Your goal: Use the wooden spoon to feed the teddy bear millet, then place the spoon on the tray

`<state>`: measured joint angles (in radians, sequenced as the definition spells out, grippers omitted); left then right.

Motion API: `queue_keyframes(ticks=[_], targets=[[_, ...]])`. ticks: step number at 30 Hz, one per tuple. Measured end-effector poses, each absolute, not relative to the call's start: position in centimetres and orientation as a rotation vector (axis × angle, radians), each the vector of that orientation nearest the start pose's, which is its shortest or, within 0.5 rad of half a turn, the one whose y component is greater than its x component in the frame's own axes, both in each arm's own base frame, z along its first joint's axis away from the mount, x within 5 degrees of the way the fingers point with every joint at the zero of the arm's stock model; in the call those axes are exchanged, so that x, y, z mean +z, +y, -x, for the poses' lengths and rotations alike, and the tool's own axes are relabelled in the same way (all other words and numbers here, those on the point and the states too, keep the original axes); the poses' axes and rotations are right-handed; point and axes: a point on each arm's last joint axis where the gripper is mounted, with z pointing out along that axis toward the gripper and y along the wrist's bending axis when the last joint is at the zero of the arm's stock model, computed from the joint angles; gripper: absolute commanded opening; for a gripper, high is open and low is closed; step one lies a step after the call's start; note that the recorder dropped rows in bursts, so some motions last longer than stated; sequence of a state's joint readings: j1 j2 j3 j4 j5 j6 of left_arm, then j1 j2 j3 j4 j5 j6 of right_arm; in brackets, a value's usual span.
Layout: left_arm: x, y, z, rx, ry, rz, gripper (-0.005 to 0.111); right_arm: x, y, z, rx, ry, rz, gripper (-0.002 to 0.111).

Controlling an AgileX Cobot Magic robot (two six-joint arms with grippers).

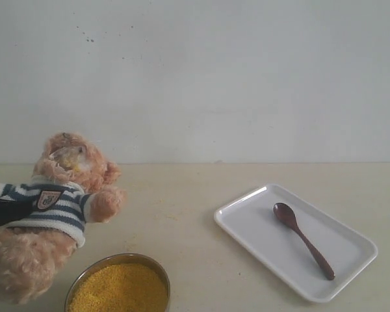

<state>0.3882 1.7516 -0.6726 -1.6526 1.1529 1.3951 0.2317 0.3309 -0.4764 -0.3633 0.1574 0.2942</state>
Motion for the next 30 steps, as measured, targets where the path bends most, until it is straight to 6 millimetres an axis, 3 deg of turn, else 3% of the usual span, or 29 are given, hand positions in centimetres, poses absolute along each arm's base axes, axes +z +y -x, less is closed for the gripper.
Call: queue_keyframes(ticks=[3,8,15,23,30], targets=[[16.9,2.5,-28.1,-1.320,2.107,0.272,0.004,31.7,1.8,-8.2,0.142,1.472,0.189,0.000],[16.9,2.5,-28.1,-1.319,2.107,0.269,0.004,29.8,2.1,-8.7,0.181,1.500,0.186,0.000],[16.9,2.5,-28.1,-1.318,2.106,0.268,0.004,27.6,1.6,-8.8,0.132,1.666,0.163,0.000],[17.0,2.4,-28.1,-1.343,2.093,0.256,0.004,24.5,1.6,-8.9,0.030,1.723,0.277,0.000],[17.2,2.6,-28.3,-1.322,2.059,0.249,0.004,23.0,1.7,-8.8,0.313,1.806,-0.052,0.000]])
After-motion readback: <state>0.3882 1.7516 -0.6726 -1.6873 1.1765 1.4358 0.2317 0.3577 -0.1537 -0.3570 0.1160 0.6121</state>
